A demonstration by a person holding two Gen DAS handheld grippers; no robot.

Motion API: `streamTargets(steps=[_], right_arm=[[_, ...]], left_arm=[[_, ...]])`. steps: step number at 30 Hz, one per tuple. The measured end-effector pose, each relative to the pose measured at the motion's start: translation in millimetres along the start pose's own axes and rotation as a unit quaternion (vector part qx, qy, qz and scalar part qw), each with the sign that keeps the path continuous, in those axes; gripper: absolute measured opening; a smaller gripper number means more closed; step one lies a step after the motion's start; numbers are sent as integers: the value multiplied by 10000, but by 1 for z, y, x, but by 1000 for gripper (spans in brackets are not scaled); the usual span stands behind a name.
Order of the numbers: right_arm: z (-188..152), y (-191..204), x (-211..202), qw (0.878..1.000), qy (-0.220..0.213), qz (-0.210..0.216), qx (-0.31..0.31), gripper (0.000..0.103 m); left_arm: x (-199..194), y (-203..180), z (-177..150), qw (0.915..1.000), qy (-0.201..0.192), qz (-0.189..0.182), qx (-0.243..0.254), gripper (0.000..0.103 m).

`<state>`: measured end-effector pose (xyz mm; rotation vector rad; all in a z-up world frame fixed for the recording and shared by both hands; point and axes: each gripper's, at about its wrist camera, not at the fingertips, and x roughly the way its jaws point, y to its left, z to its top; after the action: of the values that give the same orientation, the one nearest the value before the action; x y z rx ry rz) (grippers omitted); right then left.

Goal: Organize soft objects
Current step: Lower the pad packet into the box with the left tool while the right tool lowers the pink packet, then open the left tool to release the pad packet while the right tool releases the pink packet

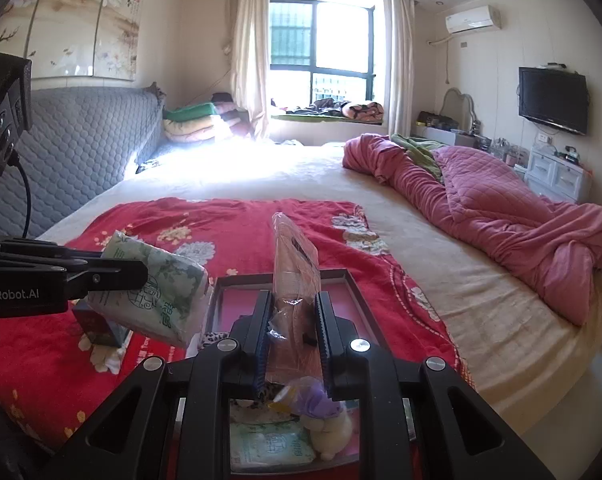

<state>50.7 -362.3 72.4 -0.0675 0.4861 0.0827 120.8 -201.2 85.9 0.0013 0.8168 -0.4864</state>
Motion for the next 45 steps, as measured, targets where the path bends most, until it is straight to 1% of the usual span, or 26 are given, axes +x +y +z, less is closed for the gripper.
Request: streamTargets(steps=[6,15,23,30,36,42,43,45], right_arm=[[-9,-22,3,9997,41,-98,229,22],[-20,-45,11,9986,162,-187,459,22],[-32,-60,25,9971,335,-206,656,22],[-44,-70,37,9951,495,-202,834,22],[-58,-77,54,9912,826,-198,1015,22],[-75,-80,73,9846,1200,-5,1271,24],[-76,-81,74,9835,1213,44,1339,26],[-77,-82,73,9815,1203,144,1483,35]], left_arm=[[29,-17,3,9997,201,-30,165,20],[66,-37,-4,9979,520,-29,382,20],[84,-44,-9,9963,684,34,520,20],[95,-46,-11,9954,797,36,539,20],[105,-46,-14,9945,888,73,553,20],[115,-46,-17,9934,1003,122,550,21],[116,-44,-17,9934,1016,123,520,21],[116,-42,-17,9938,1010,104,451,21]])
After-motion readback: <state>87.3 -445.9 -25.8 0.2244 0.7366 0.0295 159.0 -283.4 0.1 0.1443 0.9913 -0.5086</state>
